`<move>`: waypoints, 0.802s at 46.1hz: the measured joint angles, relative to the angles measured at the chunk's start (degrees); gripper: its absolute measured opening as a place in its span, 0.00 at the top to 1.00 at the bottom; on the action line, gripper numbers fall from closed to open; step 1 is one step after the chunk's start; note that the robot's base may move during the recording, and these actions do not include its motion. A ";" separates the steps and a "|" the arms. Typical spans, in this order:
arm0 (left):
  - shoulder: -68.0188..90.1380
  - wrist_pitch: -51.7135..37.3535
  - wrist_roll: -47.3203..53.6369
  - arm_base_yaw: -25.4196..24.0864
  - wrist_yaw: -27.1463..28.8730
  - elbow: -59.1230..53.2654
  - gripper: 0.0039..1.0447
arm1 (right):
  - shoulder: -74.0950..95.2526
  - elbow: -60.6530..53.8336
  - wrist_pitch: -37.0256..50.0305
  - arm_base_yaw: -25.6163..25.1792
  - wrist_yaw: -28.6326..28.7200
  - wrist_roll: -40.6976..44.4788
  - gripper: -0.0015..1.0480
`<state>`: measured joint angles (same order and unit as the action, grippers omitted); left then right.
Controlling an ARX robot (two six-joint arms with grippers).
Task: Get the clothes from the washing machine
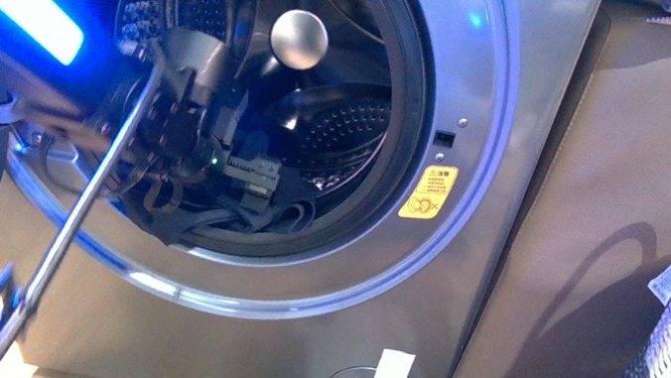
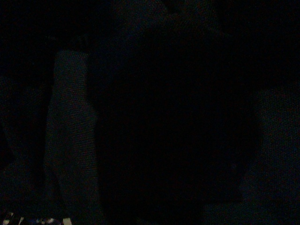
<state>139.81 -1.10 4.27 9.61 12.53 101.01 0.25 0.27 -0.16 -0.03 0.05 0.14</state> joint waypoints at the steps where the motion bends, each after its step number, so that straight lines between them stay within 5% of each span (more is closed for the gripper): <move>1: -0.04 1.33 0.00 0.15 0.42 0.26 0.06 | 0.00 0.00 0.00 0.00 0.00 0.00 0.07; 8: -0.44 4.00 0.79 0.76 2.38 0.24 0.08 | 0.00 0.00 0.00 0.00 0.00 0.00 0.07; 37: -3.74 6.47 4.33 2.05 3.91 -3.56 0.86 | 0.00 0.00 0.00 0.00 0.00 0.00 0.07</move>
<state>136.07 5.37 8.60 11.66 16.45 97.45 0.25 0.27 -0.16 -0.03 0.05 0.14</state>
